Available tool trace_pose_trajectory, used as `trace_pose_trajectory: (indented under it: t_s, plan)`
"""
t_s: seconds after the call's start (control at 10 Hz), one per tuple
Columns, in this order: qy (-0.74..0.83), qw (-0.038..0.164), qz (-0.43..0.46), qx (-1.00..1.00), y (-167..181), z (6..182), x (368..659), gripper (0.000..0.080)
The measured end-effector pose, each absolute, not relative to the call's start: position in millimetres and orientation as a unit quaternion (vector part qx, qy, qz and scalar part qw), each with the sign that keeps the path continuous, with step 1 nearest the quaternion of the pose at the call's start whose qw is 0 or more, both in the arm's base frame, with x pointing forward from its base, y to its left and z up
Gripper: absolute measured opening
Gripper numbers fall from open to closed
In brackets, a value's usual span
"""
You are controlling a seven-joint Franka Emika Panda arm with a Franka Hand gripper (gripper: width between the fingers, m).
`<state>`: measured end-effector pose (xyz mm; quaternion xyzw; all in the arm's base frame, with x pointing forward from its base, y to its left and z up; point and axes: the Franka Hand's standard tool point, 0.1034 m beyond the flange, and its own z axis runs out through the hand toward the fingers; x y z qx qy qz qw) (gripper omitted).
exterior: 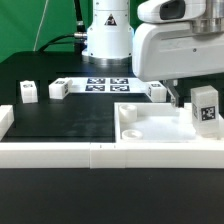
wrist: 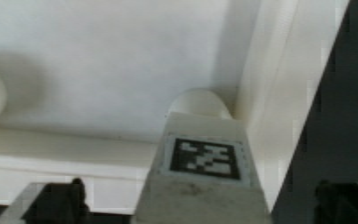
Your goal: Assemble one leg
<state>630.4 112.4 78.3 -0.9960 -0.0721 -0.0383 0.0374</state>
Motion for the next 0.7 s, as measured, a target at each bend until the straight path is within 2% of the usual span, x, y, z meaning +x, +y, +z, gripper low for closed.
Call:
trace_pose_trajectory:
  t_s: [0.1, 0.2, 0.3, 0.4, 0.7]
  plan:
    - [-0.073, 0.037, -0.038, -0.996, 112.4, 78.3, 630.4, 0.0516]
    - [-0.073, 0.037, -0.038, -0.996, 112.3, 78.3, 630.4, 0.0516]
    - [-0.073, 0.037, -0.038, -0.996, 112.2, 78.3, 630.4, 0.0377]
    - [-0.073, 0.037, -0.038, -0.996, 112.9, 78.3, 630.3, 0.0290]
    - [-0.053, 0.039, -0.038, -0.997, 113.4, 78.3, 630.2, 0.0290]
